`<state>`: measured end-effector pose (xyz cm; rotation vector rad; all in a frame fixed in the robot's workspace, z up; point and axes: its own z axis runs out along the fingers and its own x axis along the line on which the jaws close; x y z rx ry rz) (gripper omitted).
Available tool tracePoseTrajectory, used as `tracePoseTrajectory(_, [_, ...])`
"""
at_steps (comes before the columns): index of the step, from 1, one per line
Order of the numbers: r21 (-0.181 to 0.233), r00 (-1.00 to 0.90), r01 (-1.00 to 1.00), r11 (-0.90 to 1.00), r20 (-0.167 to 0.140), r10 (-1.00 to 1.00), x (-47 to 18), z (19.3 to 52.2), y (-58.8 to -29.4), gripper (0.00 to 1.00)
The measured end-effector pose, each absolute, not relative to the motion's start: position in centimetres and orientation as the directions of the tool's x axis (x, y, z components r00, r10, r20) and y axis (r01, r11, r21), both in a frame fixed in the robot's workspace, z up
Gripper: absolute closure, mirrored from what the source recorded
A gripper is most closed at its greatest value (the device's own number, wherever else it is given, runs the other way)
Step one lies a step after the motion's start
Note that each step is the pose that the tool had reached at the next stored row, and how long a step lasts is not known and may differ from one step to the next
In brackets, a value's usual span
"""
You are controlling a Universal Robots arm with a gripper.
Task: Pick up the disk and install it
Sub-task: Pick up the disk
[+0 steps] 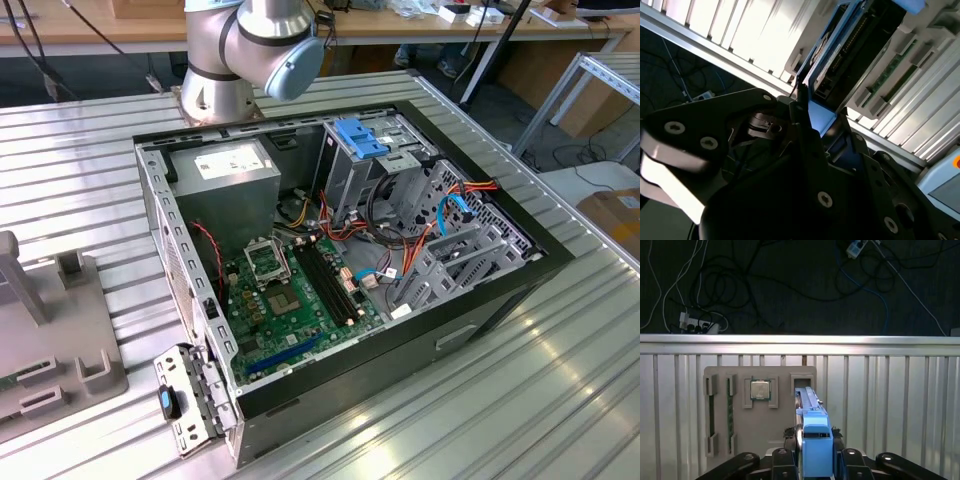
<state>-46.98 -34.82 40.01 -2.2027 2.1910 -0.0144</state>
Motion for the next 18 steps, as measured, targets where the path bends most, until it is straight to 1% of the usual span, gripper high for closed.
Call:
tracePoseTrajectory(13, [-0.040, 0.006, -0.999, -0.005, -0.019, -1.000, -47.0, 43.6, -34.8, 0.63])
tracePoseTrajectory(18, [-0.042, 0.006, -0.999, -0.005, -0.020, -1.000, -47.0, 44.4, -34.8, 0.63])
